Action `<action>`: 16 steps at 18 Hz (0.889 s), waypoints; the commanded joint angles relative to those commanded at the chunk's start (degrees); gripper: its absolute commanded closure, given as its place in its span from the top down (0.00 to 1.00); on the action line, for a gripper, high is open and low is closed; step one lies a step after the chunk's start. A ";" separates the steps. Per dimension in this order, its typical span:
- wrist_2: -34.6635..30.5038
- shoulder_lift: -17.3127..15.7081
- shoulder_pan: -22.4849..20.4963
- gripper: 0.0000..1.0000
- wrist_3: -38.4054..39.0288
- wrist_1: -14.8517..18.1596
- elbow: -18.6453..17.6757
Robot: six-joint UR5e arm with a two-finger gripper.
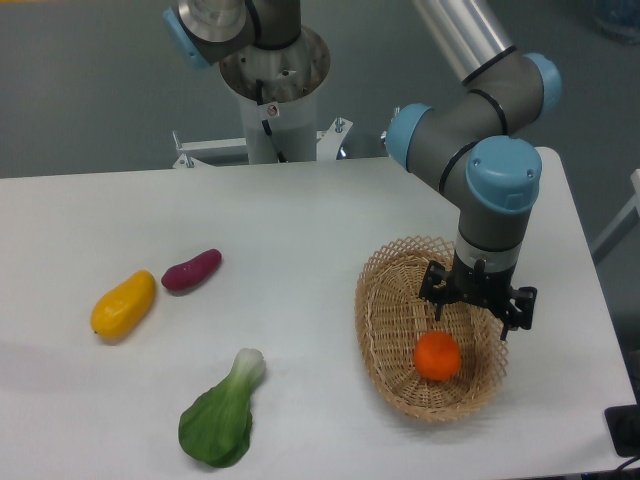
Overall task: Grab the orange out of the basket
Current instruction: 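Lower the open gripper into the wicker basket over the orange, then close the gripper fingers around the orange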
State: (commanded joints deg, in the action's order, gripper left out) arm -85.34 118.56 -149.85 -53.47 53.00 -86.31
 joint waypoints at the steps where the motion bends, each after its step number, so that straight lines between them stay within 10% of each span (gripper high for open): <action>1: 0.00 0.35 0.35 1.00 2.55 -0.52 0.09; 4: -0.53 2.72 1.84 1.00 4.95 -5.62 0.26; 16: -0.70 3.78 2.81 1.00 5.04 -7.65 -3.87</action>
State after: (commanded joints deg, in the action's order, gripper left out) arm -86.04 122.34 -147.04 -48.43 45.35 -90.18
